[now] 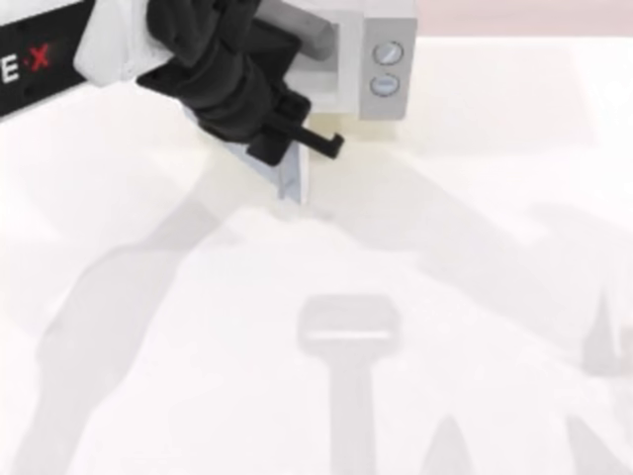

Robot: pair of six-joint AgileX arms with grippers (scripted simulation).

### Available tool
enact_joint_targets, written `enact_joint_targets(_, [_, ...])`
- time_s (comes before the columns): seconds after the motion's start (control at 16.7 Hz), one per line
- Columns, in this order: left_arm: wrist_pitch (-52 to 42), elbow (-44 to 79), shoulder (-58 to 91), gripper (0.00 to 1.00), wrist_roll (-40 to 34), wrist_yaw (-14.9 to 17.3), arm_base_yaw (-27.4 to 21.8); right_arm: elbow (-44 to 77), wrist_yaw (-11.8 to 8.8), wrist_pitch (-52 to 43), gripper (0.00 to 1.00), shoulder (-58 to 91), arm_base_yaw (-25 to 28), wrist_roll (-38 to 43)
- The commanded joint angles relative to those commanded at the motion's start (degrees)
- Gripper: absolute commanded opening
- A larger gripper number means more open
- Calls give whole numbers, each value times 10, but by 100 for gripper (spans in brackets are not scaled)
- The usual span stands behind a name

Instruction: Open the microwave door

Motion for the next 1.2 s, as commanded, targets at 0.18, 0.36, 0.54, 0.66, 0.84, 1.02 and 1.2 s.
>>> enact_joint_targets(0.18, [-1, -9, -7, 0, 19, 10, 7, 0, 0, 0, 100, 0, 0, 0])
enact_joint_targets(0.36, [-1, -26, -25, 0, 63, 32, 24, 0, 0, 0, 100, 0, 0, 0])
enact_joint_targets(0.54, [-3, -39, -35, 0, 93, 48, 35, 0, 0, 0, 100, 0, 0, 0])
enact_joint_targets(0.66, [-3, -39, -35, 0, 94, 48, 35, 0, 0, 0, 100, 0, 0, 0])
enact_joint_targets(0.84, [-3, -39, -35, 0, 94, 48, 35, 0, 0, 0, 100, 0, 0, 0])
enact_joint_targets(1.02, [-3, -39, -35, 0, 94, 48, 35, 0, 0, 0, 100, 0, 0, 0])
enact_joint_targets(1.2, [-3, -39, -35, 0, 94, 48, 35, 0, 0, 0, 100, 0, 0, 0])
